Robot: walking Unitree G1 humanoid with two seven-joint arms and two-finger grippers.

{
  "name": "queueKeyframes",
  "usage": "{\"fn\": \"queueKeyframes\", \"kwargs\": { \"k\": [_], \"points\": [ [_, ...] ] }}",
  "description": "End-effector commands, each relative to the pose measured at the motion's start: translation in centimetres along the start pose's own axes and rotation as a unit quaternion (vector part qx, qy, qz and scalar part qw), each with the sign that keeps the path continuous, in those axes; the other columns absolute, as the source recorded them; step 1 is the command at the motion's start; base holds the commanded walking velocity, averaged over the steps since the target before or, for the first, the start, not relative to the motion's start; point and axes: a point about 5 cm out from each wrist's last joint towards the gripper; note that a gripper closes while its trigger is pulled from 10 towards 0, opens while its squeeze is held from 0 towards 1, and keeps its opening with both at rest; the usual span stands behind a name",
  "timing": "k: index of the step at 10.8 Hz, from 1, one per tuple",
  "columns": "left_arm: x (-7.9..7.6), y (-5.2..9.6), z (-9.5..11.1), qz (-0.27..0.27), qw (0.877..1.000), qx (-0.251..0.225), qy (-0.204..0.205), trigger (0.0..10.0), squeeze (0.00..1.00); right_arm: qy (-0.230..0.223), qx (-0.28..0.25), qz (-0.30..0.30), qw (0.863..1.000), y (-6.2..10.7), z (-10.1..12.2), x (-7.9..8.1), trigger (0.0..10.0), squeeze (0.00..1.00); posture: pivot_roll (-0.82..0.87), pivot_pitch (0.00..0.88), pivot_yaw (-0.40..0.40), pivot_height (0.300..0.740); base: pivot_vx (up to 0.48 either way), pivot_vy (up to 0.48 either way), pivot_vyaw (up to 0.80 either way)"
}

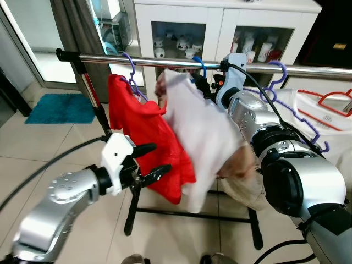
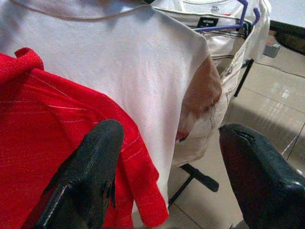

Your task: Hang hanger

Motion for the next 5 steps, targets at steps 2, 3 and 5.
{"fn": "queueKeyframes", "kwargs": {
  "k": [2,3,5],
  "points": [
    [0.0,0.9,0.0,-0.007,1.0,0.014,-0.004,10.0,0.0,0.052,0.019,-0.016,0.998,0.1,-0.6,-0.4,10.0,0.0,0.13,0.105,0.046,0.74,0.0,0.0,0.0],
    [0.0,1.2,0.1,-0.009,1.0,0.018,-0.004,10.0,0.0,0.061,0.025,-0.02,0.998,0.2,-1.0,-0.5,10.0,0.0,0.14,0.105,0.053,0.74,0.0,0.0,0.0],
    [0.2,1.4,0.2,-0.013,1.0,0.024,-0.007,10.0,0.0,0.085,0.046,-0.023,0.995,0.4,-2.0,-0.8,10.0,0.0,0.14,0.098,0.062,0.74,0.0,0.0,0.0]
  ]
}}
Point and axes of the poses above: a point about 5 cm out from each wrist's last joint towards the gripper, its own y axis pointing back from the gripper into the wrist, its own z axis along the axis of the wrist's last joint, x = y × z, and after that the axes turned 7 degrees about -y, right-handed
